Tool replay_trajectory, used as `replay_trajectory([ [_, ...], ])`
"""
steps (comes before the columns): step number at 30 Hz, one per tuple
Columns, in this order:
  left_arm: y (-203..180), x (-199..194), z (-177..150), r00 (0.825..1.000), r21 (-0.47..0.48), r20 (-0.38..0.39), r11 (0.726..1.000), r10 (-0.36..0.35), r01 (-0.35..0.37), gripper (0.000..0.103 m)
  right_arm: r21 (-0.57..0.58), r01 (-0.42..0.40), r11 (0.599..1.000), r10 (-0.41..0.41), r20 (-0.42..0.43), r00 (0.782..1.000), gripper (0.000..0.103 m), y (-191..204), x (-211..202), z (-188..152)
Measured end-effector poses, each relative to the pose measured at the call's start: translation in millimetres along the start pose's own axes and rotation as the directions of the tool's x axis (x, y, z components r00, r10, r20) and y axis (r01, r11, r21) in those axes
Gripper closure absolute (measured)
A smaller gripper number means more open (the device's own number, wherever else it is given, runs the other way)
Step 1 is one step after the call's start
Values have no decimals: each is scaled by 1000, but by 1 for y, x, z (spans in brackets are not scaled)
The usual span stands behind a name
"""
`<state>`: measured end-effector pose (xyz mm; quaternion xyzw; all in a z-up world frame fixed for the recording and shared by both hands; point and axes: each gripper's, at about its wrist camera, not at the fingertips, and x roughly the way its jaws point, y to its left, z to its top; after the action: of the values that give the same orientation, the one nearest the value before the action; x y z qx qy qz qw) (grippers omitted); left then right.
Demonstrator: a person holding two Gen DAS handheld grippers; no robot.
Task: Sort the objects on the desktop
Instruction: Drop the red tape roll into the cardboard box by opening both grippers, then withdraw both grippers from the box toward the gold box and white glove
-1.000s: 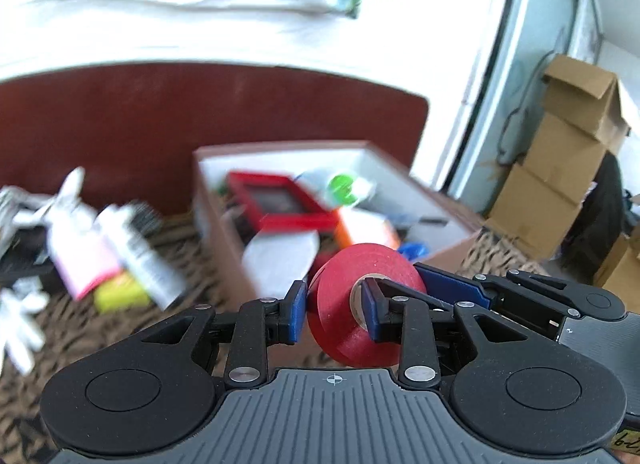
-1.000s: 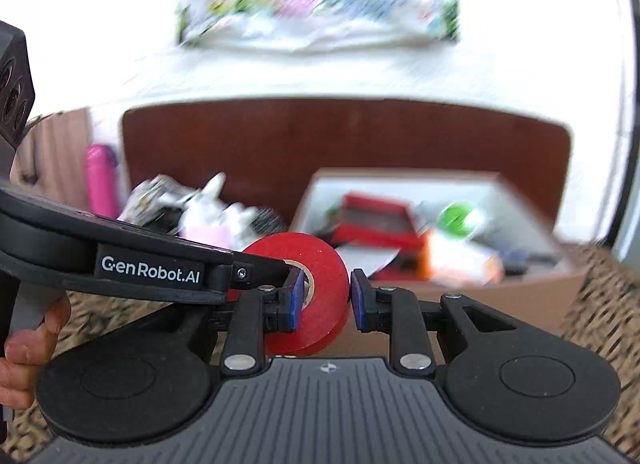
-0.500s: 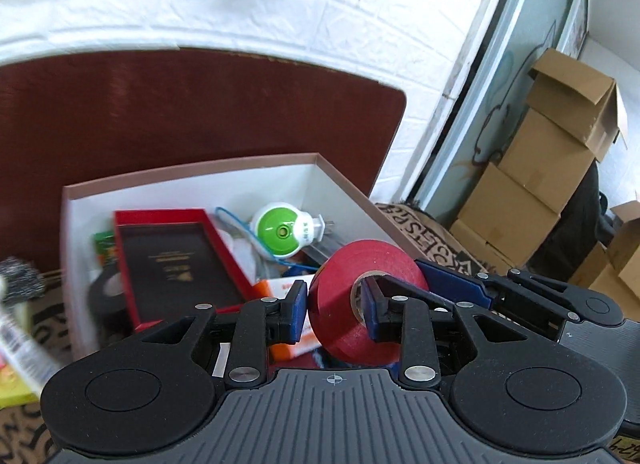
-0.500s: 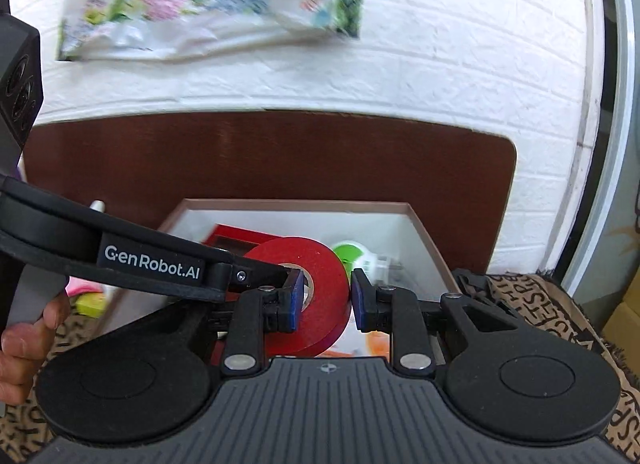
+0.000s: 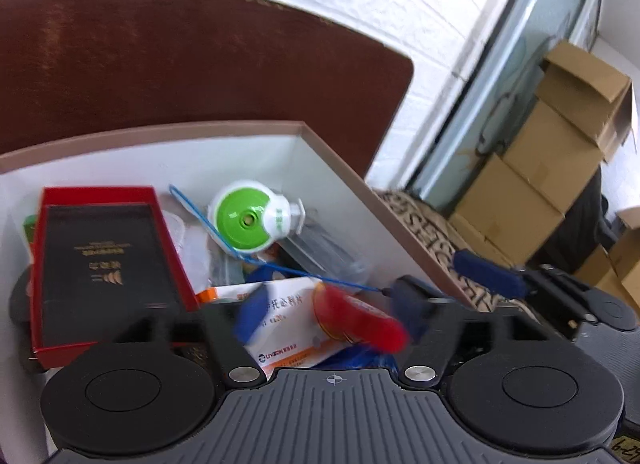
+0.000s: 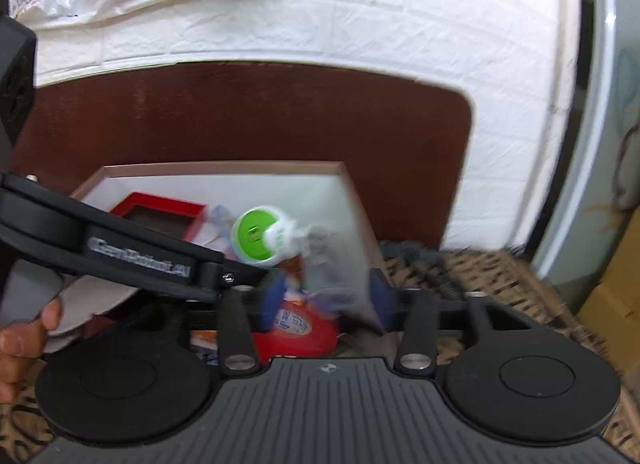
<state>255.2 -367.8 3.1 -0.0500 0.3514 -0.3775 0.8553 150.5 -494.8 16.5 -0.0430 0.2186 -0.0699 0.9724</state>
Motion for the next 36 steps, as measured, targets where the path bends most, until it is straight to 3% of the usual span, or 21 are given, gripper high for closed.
replay_trajectory([
  [3, -2, -10, -2, 998, 3, 48, 999, 35, -35, 0, -8, 12, 1000, -11, 24, 1000, 39, 0, -5, 1],
  [7, -5, -20, -7, 996, 30, 51, 996, 77, -79, 0, 4, 45, 999, -45, 37, 998, 16, -1, -10, -2],
  [11, -7, -29, -13, 996, 36, 46, 996, 80, -82, 0, 22, 60, 998, -60, 38, 997, 7, 0, -16, -7],
  [27, -18, -75, -41, 991, 42, 23, 990, 133, -134, 0, 52, 50, 997, -51, 15, 999, 1, 19, -57, -22],
  [36, -29, -117, -63, 959, 112, 77, 954, 271, -279, 0, 0, 41, 999, -41, 34, 999, 1, 52, -85, -32],
])
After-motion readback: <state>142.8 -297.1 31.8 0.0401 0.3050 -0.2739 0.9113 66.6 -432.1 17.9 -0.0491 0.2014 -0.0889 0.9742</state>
